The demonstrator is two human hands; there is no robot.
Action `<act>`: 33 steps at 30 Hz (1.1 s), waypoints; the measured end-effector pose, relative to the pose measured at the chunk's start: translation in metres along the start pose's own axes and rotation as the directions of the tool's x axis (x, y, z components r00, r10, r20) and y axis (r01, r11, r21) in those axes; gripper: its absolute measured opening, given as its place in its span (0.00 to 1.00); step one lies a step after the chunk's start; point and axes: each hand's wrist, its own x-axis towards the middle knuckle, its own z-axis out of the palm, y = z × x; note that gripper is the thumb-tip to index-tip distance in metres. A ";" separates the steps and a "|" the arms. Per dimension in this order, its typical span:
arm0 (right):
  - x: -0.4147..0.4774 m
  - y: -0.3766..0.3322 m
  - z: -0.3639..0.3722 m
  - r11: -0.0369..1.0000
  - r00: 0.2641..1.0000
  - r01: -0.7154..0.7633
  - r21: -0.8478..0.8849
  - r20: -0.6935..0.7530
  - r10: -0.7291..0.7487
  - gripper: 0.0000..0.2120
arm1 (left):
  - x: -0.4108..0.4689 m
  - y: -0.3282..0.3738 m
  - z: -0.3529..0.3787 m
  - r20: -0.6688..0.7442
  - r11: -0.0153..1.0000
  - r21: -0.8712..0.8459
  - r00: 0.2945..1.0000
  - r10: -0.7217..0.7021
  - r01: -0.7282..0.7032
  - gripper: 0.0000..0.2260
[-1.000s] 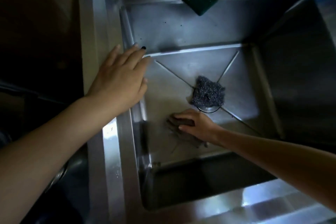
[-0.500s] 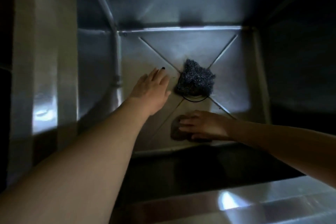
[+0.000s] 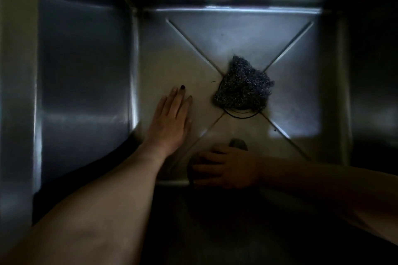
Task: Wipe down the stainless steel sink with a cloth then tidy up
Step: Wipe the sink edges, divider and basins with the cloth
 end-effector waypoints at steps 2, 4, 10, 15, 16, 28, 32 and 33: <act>0.003 -0.004 0.001 0.997 0.998 -0.061 -0.037 -0.019 0.060 0.17 | 0.001 -0.002 0.005 -0.049 1.000 0.027 0.999 0.013 -0.012 0.23; 0.005 -0.006 0.003 0.992 0.993 -0.111 -0.057 -0.044 0.109 0.16 | 0.001 -0.004 0.009 -0.072 0.999 0.034 0.997 0.027 -0.024 0.23; 0.006 0.007 -0.001 0.937 0.947 -0.318 -0.142 -0.103 0.305 0.19 | 0.002 -0.006 0.011 -0.107 0.997 0.036 0.992 0.068 -0.065 0.23; -0.027 0.023 -0.008 0.929 0.946 -0.323 -0.181 -0.091 0.311 0.16 | 0.001 -0.008 0.010 -0.113 0.998 0.044 0.992 0.058 -0.053 0.23; -0.039 0.022 -0.011 0.937 0.956 -0.293 -0.188 -0.069 0.285 0.16 | 0.001 -0.008 0.011 -0.116 0.998 0.047 0.992 0.057 -0.052 0.23; -0.013 0.016 -0.002 0.944 0.955 -0.289 -0.158 -0.107 0.275 0.18 | 0.002 -0.006 0.014 -0.164 0.996 0.067 0.984 0.075 -0.065 0.23; -0.024 0.026 -0.012 0.835 0.841 -0.539 -0.114 -0.134 0.525 0.17 | 0.001 -0.006 0.013 -0.161 0.996 0.072 0.984 0.072 -0.061 0.23; -0.031 0.028 -0.017 0.814 0.817 -0.574 -0.092 -0.129 0.562 0.16 | 0.002 -0.006 0.013 -0.156 0.996 0.071 0.985 0.070 -0.059 0.23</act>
